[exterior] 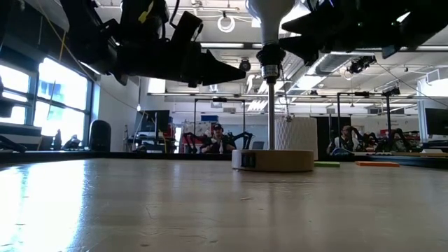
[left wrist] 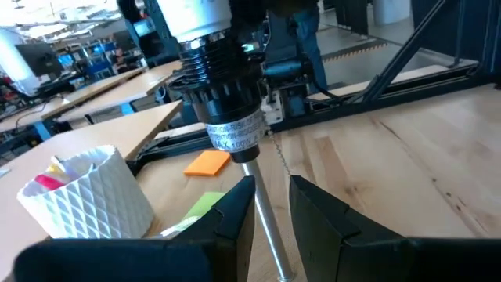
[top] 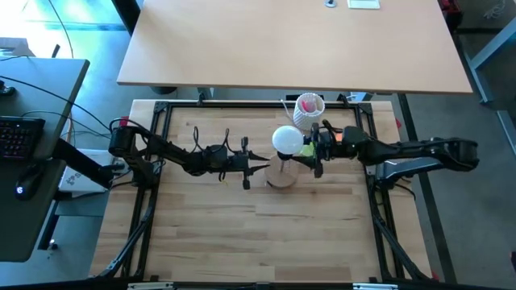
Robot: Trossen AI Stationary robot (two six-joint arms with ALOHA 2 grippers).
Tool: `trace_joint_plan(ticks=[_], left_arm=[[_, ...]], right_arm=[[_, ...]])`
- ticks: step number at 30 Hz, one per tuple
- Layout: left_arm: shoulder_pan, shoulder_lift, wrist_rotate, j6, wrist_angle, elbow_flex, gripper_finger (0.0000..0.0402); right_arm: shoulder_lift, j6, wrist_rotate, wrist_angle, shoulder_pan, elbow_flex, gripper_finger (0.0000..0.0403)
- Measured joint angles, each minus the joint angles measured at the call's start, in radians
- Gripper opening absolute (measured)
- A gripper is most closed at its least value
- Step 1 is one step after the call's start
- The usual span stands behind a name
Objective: Screw lightbulb
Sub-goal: Insert the lightbulb into the lamp socket
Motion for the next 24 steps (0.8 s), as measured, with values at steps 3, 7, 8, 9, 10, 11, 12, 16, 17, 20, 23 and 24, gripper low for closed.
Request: trace_joint_plan(ticks=[3, 7, 8, 9, 10, 11, 12, 16, 17, 20, 23, 24], left_arm=[[0.008, 0.000, 0.000, -0.023, -0.001, 0.000, 0.0076], [0.021, 0.000, 0.016, -0.046, -0.002, 0.000, 0.0076], [0.024, 0.000, 0.025, -0.047, -0.002, 0.000, 0.0076], [0.028, 0.000, 0.036, -0.048, -0.002, 0.000, 0.0076], [0.032, 0.000, 0.051, -0.048, -0.003, 0.000, 0.0076], [0.036, 0.000, 0.070, -0.049, -0.005, 0.000, 0.0076], [0.040, 0.000, 0.088, -0.049, -0.005, 0.000, 0.0076], [0.054, 0.000, 0.130, -0.049, -0.006, 0.000, 0.0076], [0.057, 0.000, 0.131, -0.049, -0.008, 0.000, 0.0076], [0.065, 0.000, 0.131, -0.049, -0.012, 0.000, 0.0076], [0.066, 0.000, 0.131, -0.049, -0.012, 0.000, 0.0076], [0.066, 0.000, 0.131, -0.049, -0.012, 0.000, 0.0076]], right_arm=[[0.037, 0.000, -0.093, 0.019, -0.061, 0.017, 0.0259], [0.099, 0.001, -0.280, 0.029, -0.116, 0.070, 0.0259], [0.114, 0.001, -0.321, 0.029, -0.127, 0.084, 0.0259], [0.127, 0.000, -0.358, 0.026, -0.137, 0.095, 0.0259], [0.140, 0.001, -0.392, 0.025, -0.146, 0.107, 0.0259], [0.150, 0.001, -0.422, 0.025, -0.156, 0.120, 0.0259], [0.158, 0.001, -0.449, 0.025, -0.167, 0.130, 0.0259], [0.194, 0.020, -0.534, 0.025, -0.211, 0.170, 0.0259], [0.203, 0.023, -0.557, 0.025, -0.221, 0.178, 0.0259], [0.229, 0.031, -0.604, 0.024, -0.247, 0.198, 0.0259], [0.251, 0.046, -0.627, 0.025, -0.260, 0.208, 0.0253], [0.257, 0.046, -0.629, 0.025, -0.261, 0.208, 0.0248]])
